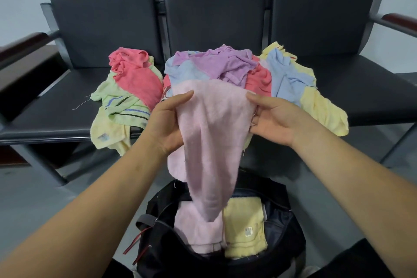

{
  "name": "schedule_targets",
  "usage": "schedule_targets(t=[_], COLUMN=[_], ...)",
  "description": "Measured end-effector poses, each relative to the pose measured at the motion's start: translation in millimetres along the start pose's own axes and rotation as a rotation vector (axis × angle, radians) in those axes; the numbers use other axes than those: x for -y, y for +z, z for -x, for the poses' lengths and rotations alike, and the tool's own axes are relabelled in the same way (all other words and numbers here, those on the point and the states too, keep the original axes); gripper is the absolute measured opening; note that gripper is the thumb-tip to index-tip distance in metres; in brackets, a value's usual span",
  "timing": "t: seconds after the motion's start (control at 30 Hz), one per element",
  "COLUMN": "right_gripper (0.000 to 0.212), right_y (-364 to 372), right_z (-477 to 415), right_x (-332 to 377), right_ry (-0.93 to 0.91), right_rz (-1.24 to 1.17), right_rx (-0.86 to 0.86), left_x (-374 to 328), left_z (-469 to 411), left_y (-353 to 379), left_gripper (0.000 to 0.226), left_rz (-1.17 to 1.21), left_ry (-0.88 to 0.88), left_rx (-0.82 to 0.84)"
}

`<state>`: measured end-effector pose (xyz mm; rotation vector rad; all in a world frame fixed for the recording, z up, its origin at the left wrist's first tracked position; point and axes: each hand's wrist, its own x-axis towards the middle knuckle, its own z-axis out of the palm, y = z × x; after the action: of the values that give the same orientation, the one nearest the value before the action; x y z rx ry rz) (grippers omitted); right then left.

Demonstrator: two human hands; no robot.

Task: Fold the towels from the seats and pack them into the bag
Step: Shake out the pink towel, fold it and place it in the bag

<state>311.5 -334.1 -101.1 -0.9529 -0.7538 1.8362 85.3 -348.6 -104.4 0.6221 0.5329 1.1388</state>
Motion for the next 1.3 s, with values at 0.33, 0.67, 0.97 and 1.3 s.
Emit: schedule_targets(t=[0.33,0.67,0.97,1.3], right_gripper=[0.025,0.031,0.033,0.039], right_y=[-4.2,-14.7,-18.3,-25.8], right_z=[3.0,3.8,-5.7,-7.5], right_x=[17.9,20.1,22.2,24.2], right_ry=[-0.289,-0.335,-0.305,-0.304], right_rz=[0.081,0.272,0.218,0.240], right_rx=[-0.148,-0.057,-0.191,-0.120], left_x=[-15.1,-17.6,-22.9,-23.3], left_z=[-6.2,-6.5,-6.7,-3.8], left_y=[-18.1,-11.4,-18.1,-18.8], left_gripper=[0.032,0.022,0.059,0.056], left_rz=[-0.714,-0.774,-0.876,-1.128], left_ry=[0.162,0.319,0.398,0.458], left_rx=[-0.141,-0.076,-0.217,-0.272])
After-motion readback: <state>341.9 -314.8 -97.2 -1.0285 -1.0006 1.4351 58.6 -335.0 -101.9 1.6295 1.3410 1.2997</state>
